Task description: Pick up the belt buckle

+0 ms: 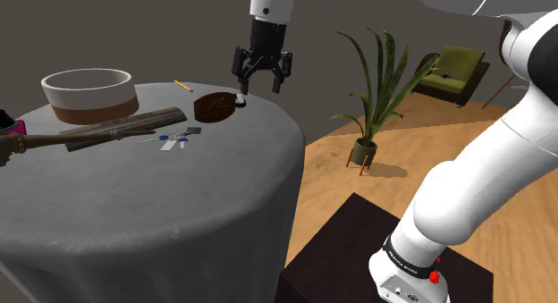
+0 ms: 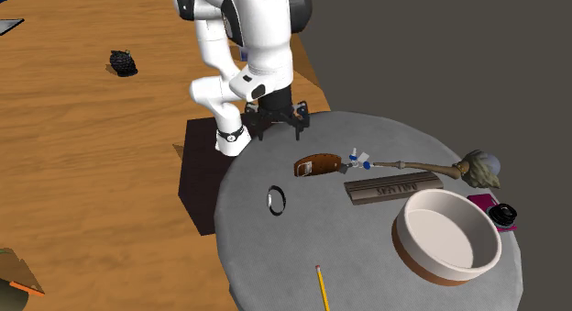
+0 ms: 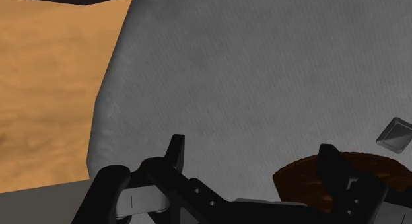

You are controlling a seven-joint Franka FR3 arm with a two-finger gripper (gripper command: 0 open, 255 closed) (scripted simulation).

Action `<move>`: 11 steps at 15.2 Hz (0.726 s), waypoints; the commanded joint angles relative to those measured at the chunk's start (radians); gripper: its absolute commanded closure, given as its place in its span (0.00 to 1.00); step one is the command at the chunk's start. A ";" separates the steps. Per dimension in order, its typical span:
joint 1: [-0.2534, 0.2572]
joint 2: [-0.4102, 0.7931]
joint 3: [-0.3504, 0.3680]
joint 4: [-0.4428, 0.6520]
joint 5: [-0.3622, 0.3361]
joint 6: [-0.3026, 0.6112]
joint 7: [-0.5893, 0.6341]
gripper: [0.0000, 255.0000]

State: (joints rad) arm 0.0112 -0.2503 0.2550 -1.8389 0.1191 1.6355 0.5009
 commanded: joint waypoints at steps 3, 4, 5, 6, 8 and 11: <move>0.007 0.182 0.055 0.209 -0.059 -0.031 0.149 0.00; 0.012 0.229 0.065 0.266 -0.078 -0.044 0.185 0.00; 0.020 0.278 0.075 0.327 -0.098 -0.060 0.220 0.00; 0.025 0.302 0.078 0.358 -0.108 -0.068 0.237 0.00; 0.025 0.293 0.075 0.319 -0.105 -0.038 0.234 0.00; 0.024 0.282 0.074 0.265 -0.101 0.006 0.231 0.00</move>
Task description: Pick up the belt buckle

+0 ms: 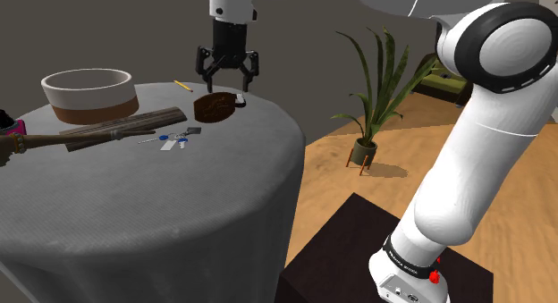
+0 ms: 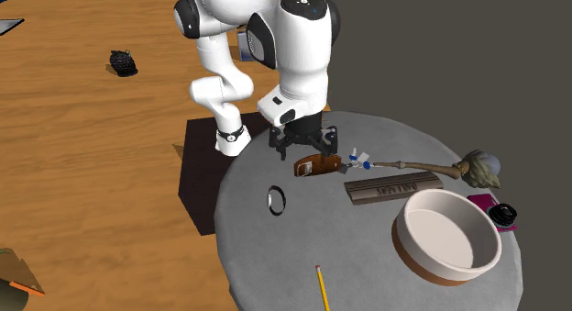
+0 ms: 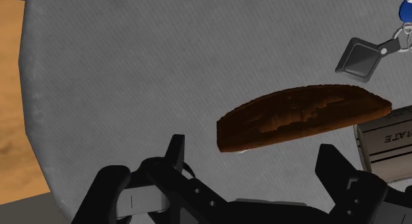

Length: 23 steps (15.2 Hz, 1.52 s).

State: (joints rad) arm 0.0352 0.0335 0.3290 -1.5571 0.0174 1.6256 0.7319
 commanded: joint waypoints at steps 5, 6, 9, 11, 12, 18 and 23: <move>-0.002 -0.010 -0.001 -0.063 0.004 0.053 -0.003 1.00; -0.002 -0.011 -0.001 -0.063 0.004 0.053 -0.003 1.00; -0.001 -0.011 -0.001 -0.063 0.004 0.053 -0.003 1.00; -0.001 -0.011 -0.001 -0.062 0.004 0.052 -0.003 1.00; -0.001 -0.011 -0.001 -0.062 0.004 0.052 -0.003 1.00; 0.000 0.003 0.000 0.008 -0.001 -0.005 0.001 1.00; 0.004 0.026 0.003 0.105 -0.009 -0.080 0.008 1.00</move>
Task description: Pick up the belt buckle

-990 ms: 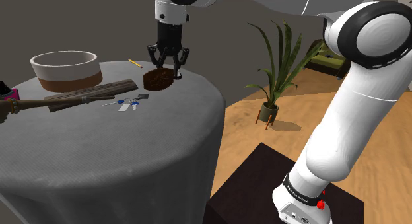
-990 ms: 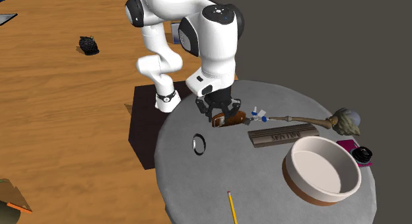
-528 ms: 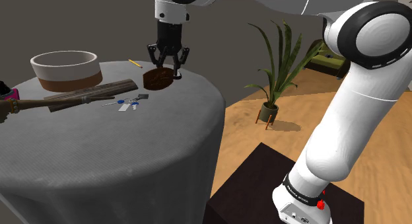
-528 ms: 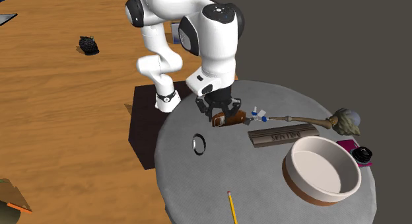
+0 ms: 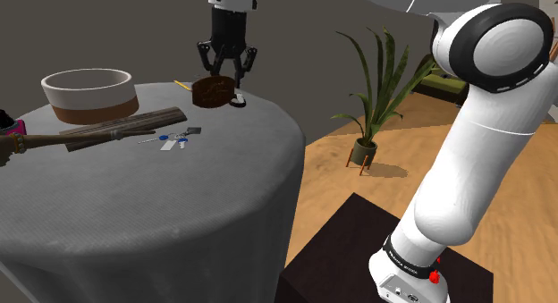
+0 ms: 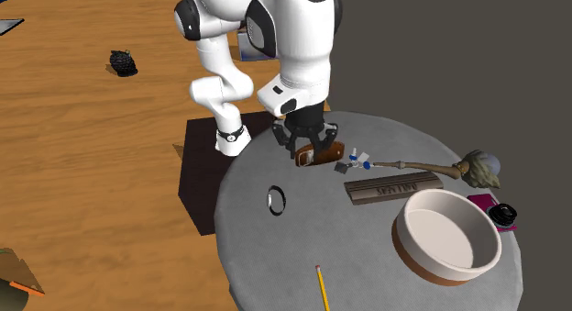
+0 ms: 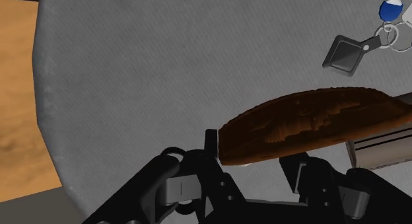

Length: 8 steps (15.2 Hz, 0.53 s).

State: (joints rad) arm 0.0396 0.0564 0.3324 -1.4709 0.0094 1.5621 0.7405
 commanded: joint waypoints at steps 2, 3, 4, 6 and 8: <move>0.002 0.015 0.001 0.061 -0.005 -0.047 0.003 1.00; 0.003 0.022 0.002 0.083 -0.007 -0.063 0.004 1.00; 0.005 0.029 0.003 0.106 -0.010 -0.079 0.006 1.00; 0.008 0.044 0.005 0.154 -0.015 -0.112 0.010 1.00; 0.008 0.045 0.005 0.157 -0.016 -0.115 0.010 1.00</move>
